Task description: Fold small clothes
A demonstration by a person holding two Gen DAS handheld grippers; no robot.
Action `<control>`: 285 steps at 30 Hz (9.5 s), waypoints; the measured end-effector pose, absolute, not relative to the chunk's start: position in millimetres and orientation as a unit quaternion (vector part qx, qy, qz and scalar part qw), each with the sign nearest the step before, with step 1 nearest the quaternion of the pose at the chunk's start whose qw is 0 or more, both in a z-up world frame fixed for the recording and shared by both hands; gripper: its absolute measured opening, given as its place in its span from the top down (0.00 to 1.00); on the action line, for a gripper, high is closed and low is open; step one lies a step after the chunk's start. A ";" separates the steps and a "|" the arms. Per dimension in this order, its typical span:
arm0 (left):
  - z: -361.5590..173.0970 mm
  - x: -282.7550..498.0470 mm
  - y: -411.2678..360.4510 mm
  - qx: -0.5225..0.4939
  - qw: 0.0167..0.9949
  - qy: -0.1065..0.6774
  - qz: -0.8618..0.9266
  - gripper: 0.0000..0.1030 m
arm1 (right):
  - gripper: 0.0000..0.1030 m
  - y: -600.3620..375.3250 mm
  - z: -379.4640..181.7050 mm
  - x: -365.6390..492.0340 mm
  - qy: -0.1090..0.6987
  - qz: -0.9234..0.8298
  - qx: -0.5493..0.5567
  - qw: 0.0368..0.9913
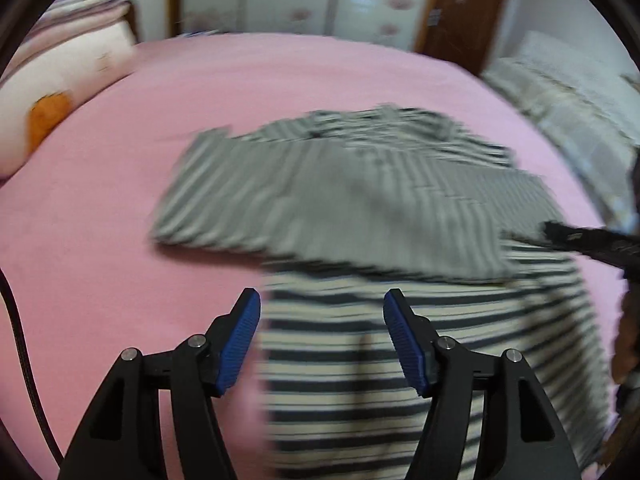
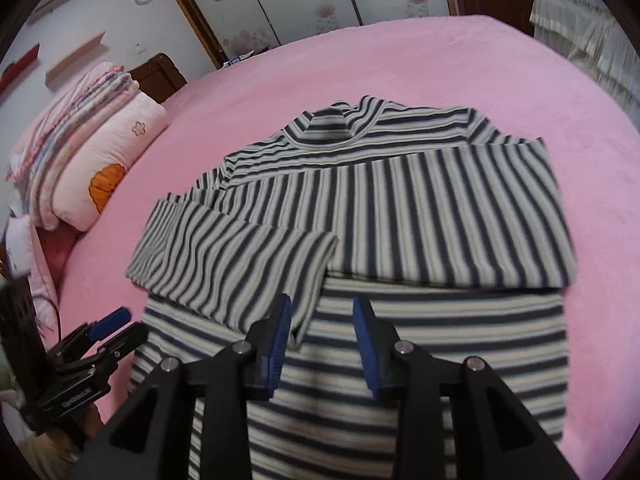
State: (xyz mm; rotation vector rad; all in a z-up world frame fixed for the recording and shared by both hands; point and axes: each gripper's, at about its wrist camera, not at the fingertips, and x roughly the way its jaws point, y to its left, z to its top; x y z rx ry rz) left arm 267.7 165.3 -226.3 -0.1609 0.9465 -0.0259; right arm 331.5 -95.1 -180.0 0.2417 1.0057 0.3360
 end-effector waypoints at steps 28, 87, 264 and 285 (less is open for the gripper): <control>-268.6 298.9 241.5 -0.162 0.862 0.478 0.050 0.36 | 0.94 -36.9 -152.7 366.8 0.441 0.191 0.037 0.876; -255.7 386.5 205.3 -0.117 0.859 0.487 0.103 0.49 | 0.75 -244.7 -183.6 451.8 0.497 0.022 0.140 0.856; -105.5 19.3 127.4 -0.036 0.922 0.385 0.006 0.12 | 0.56 -205.6 -56.8 14.1 0.324 0.077 0.014 0.943; -244.0 31.1 193.5 -0.114 0.860 0.497 0.025 0.12 | 0.56 -264.3 -187.2 34.9 0.457 0.022 0.043 0.888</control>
